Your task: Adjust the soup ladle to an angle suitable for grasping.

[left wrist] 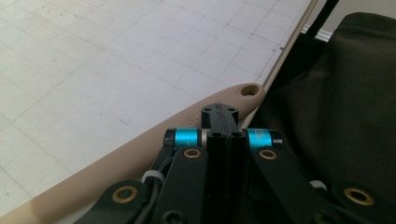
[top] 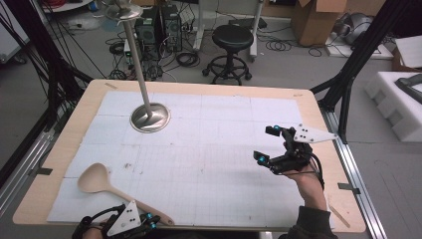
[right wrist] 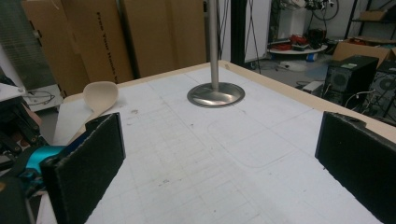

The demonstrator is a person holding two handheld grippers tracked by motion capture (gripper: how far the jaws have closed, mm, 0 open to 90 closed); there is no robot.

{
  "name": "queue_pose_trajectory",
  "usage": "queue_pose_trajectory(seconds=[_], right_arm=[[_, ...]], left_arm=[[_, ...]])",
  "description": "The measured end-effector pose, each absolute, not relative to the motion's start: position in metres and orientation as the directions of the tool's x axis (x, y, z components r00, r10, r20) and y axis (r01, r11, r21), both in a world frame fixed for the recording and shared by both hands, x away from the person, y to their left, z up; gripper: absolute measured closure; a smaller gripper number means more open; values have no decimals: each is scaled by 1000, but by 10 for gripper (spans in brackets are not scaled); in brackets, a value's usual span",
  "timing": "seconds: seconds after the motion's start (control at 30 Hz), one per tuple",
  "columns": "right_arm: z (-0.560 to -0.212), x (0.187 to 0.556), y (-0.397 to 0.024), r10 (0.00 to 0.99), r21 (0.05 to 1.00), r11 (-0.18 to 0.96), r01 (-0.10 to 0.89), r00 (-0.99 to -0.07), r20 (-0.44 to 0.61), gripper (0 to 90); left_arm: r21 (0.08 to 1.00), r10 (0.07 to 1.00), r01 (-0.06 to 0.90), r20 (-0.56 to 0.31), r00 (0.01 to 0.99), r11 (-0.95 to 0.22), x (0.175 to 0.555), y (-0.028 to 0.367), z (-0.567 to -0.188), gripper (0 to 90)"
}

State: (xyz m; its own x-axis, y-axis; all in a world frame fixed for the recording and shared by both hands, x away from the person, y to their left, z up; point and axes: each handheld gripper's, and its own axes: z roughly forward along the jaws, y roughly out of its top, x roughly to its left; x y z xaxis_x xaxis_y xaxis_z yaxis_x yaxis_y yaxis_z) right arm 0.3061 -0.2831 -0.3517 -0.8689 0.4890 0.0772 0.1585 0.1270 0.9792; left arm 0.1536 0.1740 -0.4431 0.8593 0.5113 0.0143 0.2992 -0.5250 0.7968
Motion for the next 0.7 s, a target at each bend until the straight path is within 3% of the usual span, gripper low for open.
queue_pose_trajectory(seconds=[0.7], right_arm=[[-352, 307, -283, 488, 978, 133, 162, -869, 78, 4]], left_arm=[[820, 526, 320, -27, 850, -475, 180, 165, -444, 900]])
